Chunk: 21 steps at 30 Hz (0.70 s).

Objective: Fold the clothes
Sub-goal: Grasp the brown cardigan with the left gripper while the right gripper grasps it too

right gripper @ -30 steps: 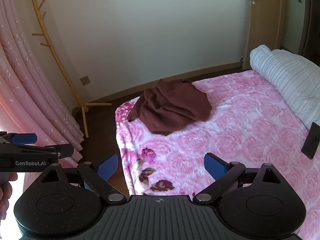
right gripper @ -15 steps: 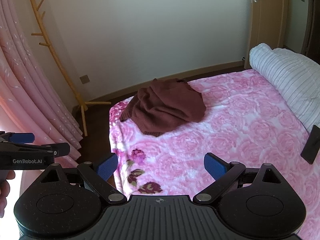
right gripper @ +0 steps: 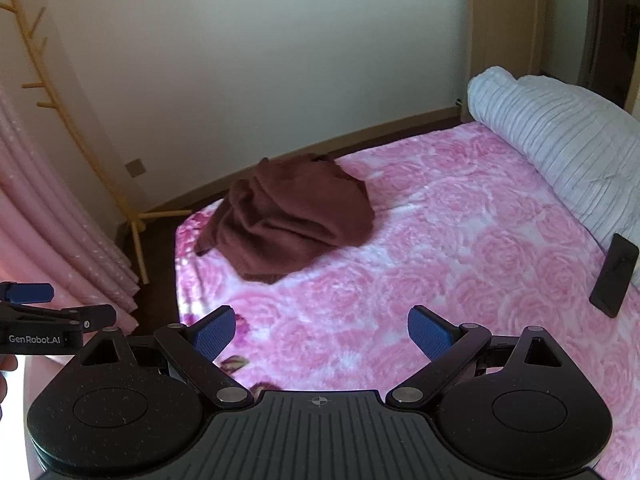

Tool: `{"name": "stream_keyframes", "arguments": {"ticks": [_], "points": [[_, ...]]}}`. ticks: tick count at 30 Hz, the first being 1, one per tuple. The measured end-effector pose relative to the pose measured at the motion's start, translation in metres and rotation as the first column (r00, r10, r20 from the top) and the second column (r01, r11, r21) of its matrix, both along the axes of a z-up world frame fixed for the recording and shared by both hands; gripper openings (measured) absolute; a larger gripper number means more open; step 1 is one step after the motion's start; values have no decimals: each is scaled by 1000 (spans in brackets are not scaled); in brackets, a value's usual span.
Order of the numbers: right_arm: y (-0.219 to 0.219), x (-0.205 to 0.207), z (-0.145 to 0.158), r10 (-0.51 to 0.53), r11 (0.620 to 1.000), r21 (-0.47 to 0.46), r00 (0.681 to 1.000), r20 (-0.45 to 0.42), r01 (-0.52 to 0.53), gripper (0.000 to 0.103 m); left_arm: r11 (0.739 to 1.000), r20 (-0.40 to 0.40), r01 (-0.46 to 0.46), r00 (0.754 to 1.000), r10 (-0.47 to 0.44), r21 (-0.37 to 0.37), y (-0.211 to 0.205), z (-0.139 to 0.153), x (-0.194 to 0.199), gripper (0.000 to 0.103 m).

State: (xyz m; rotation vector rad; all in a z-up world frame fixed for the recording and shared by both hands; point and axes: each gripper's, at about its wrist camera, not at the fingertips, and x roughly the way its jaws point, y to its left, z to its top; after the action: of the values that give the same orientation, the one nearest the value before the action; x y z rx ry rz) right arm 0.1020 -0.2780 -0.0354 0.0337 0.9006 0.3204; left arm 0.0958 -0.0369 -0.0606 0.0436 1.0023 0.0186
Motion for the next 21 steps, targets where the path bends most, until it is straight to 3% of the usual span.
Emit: {"name": "stream_keyframes", "arguments": {"ticks": [5, 11, 16, 21], "points": [[16, 52, -19, 4, 998, -58, 1000, -16, -4, 95, 996, -25, 90, 996, -90, -21, 14, -34, 67, 98], [50, 146, -61, 83, 983, -158, 995, -53, -90, 95, 964, -36, 262, 965, -260, 38, 37, -90, 152, 98], [77, 225, -115, 155, 962, -208, 982, -108, -175, 95, 938, -78, 344, 937, -341, 27, 58, -145, 220, 97], [96, 290, -173, 226, 932, -255, 964, -143, -257, 95, 922, -127, 386, 914, -385, -20, 72, -188, 259, 92]]}}
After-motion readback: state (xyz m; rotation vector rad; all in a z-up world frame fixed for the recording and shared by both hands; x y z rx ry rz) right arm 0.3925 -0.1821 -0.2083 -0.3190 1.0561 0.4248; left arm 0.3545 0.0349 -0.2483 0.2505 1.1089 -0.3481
